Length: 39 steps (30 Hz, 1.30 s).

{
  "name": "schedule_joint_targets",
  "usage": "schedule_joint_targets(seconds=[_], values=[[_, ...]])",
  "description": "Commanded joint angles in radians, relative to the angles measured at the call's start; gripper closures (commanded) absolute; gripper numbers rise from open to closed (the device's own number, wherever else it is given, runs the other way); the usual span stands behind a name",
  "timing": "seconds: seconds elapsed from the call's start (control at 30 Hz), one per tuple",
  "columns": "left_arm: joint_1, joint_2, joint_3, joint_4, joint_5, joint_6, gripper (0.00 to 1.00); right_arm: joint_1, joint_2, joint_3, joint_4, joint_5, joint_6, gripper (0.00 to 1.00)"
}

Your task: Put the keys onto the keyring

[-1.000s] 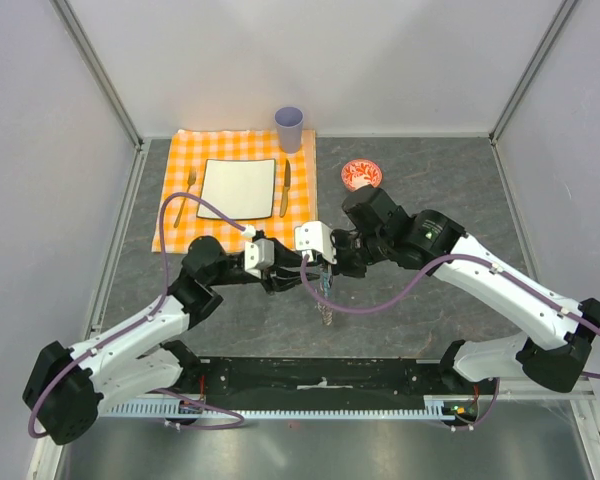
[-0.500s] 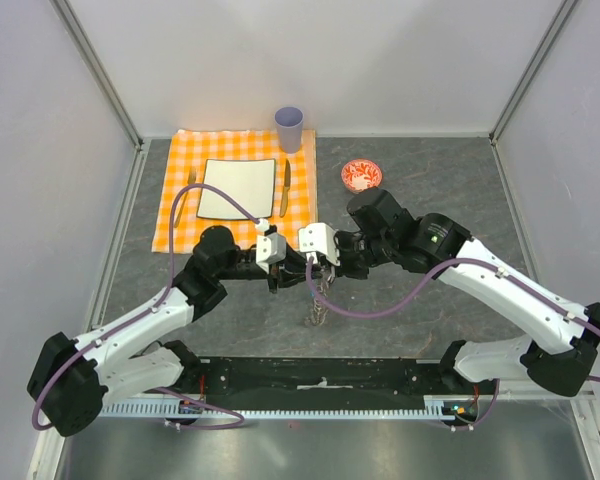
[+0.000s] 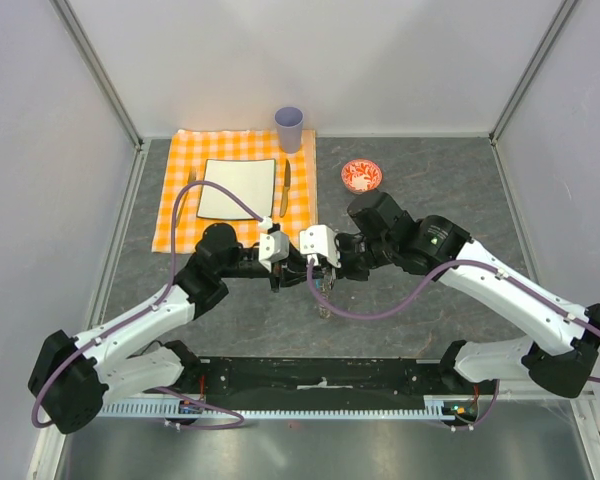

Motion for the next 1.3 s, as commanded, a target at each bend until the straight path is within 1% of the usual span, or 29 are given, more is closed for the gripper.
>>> schedule_joint_targets(seconds=[0.0, 0.13, 0.3, 0.43, 0.6, 0.67, 0.77, 0.8, 0.83, 0.93, 0.97, 1.0, 1.07, 1.17, 1.27], values=[[-0.01, 0.01, 0.04, -0.002, 0.014, 0.03, 0.76, 0.003, -0.041, -0.001, 0.068, -0.032, -0.012, 1.0], [-0.018, 0.018, 0.048, -0.022, 0.011, 0.038, 0.77, 0.003, -0.046, -0.007, 0.073, -0.035, -0.007, 1.0], [-0.026, 0.029, 0.06, -0.043, 0.005, 0.047, 0.84, 0.003, -0.051, -0.012, 0.079, -0.041, -0.004, 1.0], [-0.027, 0.02, 0.063, -0.045, 0.005, 0.052, 0.98, 0.003, -0.055, -0.021, 0.082, -0.043, -0.004, 1.0], [-0.029, 0.003, 0.049, -0.048, -0.011, 0.058, 0.98, 0.003, -0.066, -0.043, 0.088, -0.012, -0.001, 1.0], [-0.029, -0.011, 0.04, -0.048, -0.04, 0.062, 0.98, 0.003, -0.084, -0.052, 0.097, 0.011, 0.012, 1.0], [-0.027, -0.033, 0.023, -0.046, -0.095, 0.067, 0.98, 0.003, -0.129, -0.089, 0.13, 0.055, 0.032, 0.96], [-0.029, -0.039, 0.015, -0.046, -0.106, 0.065, 0.98, 0.003, -0.141, -0.107, 0.146, 0.063, 0.037, 0.92], [-0.027, -0.042, 0.014, -0.046, -0.113, 0.07, 0.98, 0.003, -0.152, -0.115, 0.151, 0.066, 0.039, 0.91], [-0.029, -0.053, 0.009, -0.046, -0.136, 0.076, 0.98, 0.003, -0.195, -0.139, 0.166, 0.062, 0.045, 0.89], [-0.029, -0.054, 0.008, -0.045, -0.15, 0.076, 0.98, 0.004, -0.21, -0.15, 0.166, 0.054, 0.045, 0.86], [-0.029, -0.054, 0.008, -0.04, -0.161, 0.072, 0.98, 0.003, -0.218, -0.155, 0.174, 0.054, 0.048, 0.79], [-0.027, -0.054, 0.005, -0.033, -0.19, 0.069, 0.98, 0.003, -0.232, -0.171, 0.177, 0.049, 0.052, 0.78], [-0.029, -0.066, -0.008, -0.001, -0.207, 0.055, 0.98, 0.003, -0.244, -0.199, 0.197, 0.048, 0.069, 0.73], [-0.029, -0.086, -0.024, 0.035, -0.213, 0.038, 0.98, 0.001, -0.265, -0.248, 0.264, 0.058, 0.109, 0.71]])
